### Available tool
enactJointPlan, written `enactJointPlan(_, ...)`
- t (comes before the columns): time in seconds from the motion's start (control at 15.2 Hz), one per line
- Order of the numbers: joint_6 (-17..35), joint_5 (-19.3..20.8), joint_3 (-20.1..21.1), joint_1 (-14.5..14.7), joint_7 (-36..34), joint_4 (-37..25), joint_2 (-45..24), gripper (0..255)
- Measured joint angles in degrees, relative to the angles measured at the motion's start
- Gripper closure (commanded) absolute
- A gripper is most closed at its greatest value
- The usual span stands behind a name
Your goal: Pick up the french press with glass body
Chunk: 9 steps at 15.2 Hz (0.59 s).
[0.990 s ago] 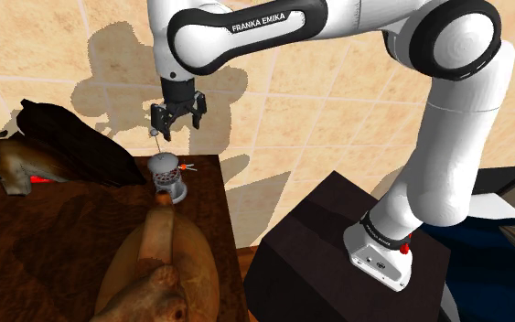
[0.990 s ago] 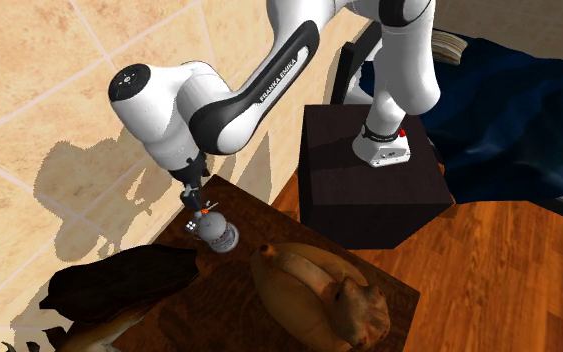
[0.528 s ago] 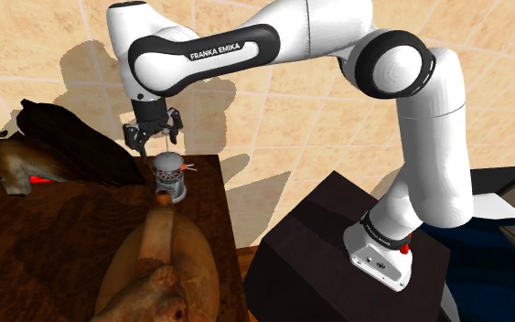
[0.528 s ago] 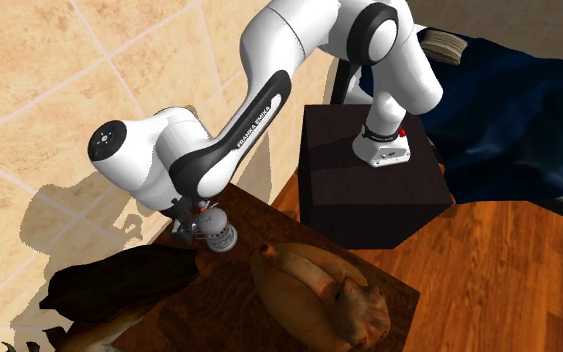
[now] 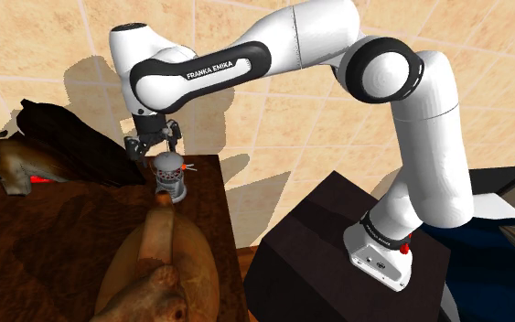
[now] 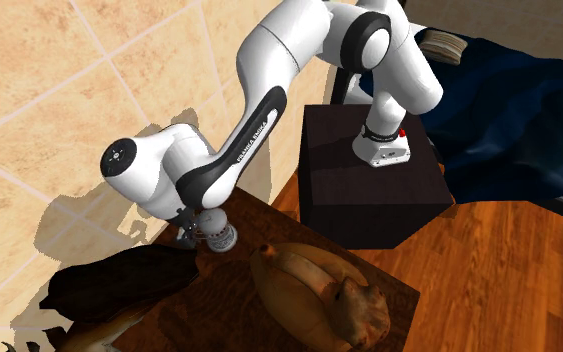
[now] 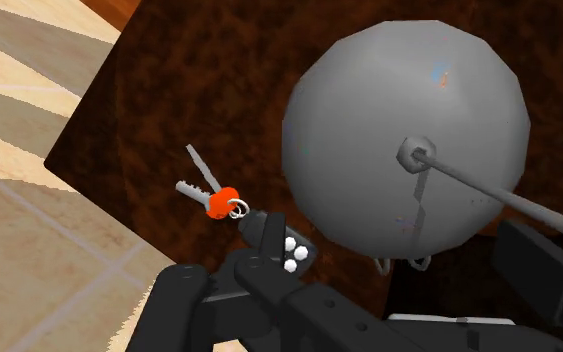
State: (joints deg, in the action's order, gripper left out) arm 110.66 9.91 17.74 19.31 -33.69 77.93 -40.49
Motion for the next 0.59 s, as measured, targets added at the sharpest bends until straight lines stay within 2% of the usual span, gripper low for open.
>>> enactJointPlan(0.59, 0.82, 0.11, -0.1, -0.23, -0.07, 0.78, 0.53, 255)
